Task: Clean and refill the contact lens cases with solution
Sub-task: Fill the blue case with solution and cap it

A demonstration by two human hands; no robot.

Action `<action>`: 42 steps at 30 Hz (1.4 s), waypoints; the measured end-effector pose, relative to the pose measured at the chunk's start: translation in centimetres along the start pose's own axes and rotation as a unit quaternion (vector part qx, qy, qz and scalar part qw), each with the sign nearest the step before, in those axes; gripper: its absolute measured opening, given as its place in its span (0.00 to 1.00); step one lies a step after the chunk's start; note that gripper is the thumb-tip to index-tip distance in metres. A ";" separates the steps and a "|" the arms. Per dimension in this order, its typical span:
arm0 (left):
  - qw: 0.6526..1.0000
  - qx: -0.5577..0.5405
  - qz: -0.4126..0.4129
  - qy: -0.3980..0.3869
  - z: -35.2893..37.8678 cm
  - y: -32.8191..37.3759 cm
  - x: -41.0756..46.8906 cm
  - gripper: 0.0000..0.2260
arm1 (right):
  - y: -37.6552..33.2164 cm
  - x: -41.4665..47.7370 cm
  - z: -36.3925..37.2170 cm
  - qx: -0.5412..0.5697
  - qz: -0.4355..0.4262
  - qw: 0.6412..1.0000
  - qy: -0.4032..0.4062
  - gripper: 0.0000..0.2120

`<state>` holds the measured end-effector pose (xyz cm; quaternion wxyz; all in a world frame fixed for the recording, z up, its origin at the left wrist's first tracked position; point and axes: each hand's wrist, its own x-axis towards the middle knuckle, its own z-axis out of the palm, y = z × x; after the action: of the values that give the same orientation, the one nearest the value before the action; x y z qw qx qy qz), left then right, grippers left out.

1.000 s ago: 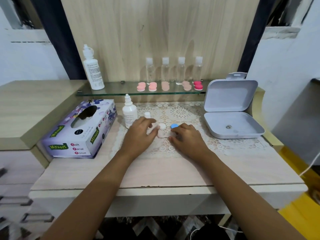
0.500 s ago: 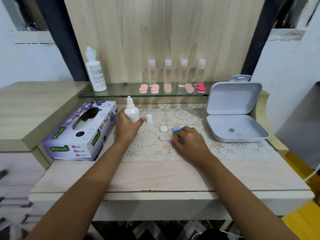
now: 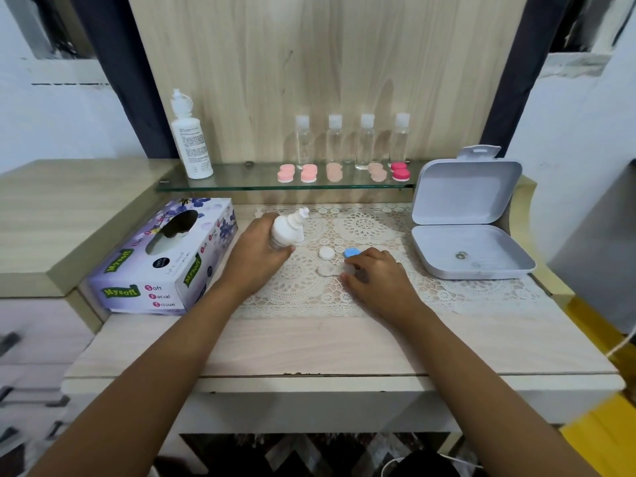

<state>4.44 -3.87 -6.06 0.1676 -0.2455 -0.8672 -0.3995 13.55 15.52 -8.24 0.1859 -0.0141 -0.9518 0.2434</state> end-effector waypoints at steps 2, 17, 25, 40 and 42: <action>0.997 0.066 0.043 -0.019 -0.2 -0.3 -0.1 0.21 | 0.0 0.0 -0.1 0.004 0.002 1.000 -0.001 0.11; 0.918 0.319 0.229 -0.055 -0.9 -1.6 0.0 0.23 | 0.0 0.0 -0.1 0.011 0.000 1.000 -0.004 0.12; 0.895 0.351 0.271 -0.056 -0.7 -1.1 0.3 0.24 | 0.0 0.0 0.0 0.005 0.000 1.000 -0.004 0.12; 0.883 0.346 0.316 -0.034 -0.8 -0.9 0.8 0.23 | 0.1 0.1 0.0 -0.003 -0.012 1.000 0.001 0.12; 0.883 0.345 0.318 -0.034 -0.8 -0.9 0.8 0.23 | 0.1 0.1 0.0 -0.003 -0.012 1.000 0.000 0.12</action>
<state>3.35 -4.77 -5.71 0.3302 -0.4477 -0.8309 0.0081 13.47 15.64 -8.22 0.1885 -0.0031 -0.9528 0.2379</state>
